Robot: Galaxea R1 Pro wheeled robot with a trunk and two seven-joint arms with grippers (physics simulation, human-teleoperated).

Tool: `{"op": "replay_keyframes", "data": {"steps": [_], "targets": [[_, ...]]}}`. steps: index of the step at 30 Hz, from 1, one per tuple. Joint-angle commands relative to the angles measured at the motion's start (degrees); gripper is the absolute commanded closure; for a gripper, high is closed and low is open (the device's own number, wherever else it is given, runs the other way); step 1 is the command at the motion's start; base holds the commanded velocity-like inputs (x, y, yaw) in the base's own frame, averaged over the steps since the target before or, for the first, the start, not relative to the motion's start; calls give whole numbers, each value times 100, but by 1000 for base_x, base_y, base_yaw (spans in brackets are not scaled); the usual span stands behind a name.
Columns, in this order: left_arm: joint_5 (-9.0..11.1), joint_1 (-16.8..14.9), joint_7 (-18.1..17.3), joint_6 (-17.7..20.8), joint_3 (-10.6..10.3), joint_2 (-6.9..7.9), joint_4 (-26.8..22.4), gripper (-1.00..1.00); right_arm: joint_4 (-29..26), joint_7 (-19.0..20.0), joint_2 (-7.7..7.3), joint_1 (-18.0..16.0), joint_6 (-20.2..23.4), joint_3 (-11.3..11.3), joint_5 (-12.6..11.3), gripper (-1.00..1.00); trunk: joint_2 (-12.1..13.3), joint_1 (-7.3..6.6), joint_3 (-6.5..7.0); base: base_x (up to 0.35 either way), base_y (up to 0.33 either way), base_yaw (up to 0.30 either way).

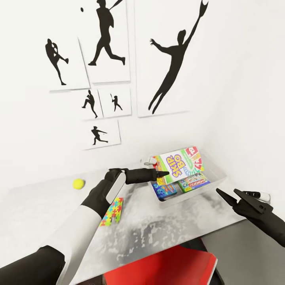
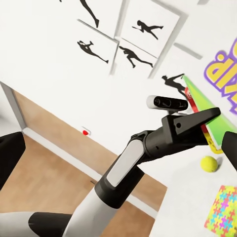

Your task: Put all the toys in the child's room - the three board games (two on the bed and one on the table), the two jigsaw puzzles on the table, and the tennis ball on the table - inside the toy box on the table in the child's room.

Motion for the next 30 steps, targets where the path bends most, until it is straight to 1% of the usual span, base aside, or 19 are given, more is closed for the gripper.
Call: {"op": "replay_keyframes", "data": {"steps": [1, 6, 10, 16, 19, 20, 22, 25, 29, 30], "targets": [[32, -5, 2, 37, 1, 0, 0, 100, 0, 15, -1, -5, 25, -3, 2, -100, -11, 3, -18, 0, 0, 0], [28, -5, 2, 21, -1, 0, 0, 100, 2, 19, -1, -5, 25, -3, 2, -100, -11, 3, -54, 0, 0, 0], [27, -5, 2, -74, -7, 0, 0, 100, 2, 24, -1, -5, 25, -3, 2, -100, -11, 3, -81, 0, 0, 0], [27, -5, 9, -101, -12, 0, 0, 100, 1, 44, -1, -5, 25, 3, 6, -100, -11, 3, -90, 0, 0, 0], [18, -104, 99, -12, 31, 0, -34, 100, 14, -28, 97, -5, -71, 33, 90, -100, -11, 3, -90, 0, 0, 0], [18, -136, 99, -10, 31, 0, -34, 100, 14, -28, 103, -5, -71, 33, 90, -100, -11, 3, -90, 0, 0, 0], [18, -136, 98, -15, 28, 0, -32, 100, 14, -28, 104, -5, -64, 31, 90, -100, -11, 3, -90, 0, 0, 0], [7, -137, 115, 30, 72, 12, 32, 100, 22, -34, 198, -5, -102, 15, 143, -100, -12, 3, -90, 0, 0, 0], [8, -137, 112, 33, 65, 10, 30, 100, 22, -35, 326, -5, -92, 15, 143, -100, -12, 3, -90, 0, 0, 0], [9, -137, 110, 34, 61, 9, 32, 100, 22, -33, 333, -5, -83, 15, 143, -100, -12, 3, -90, 0, 0, 0]]}}
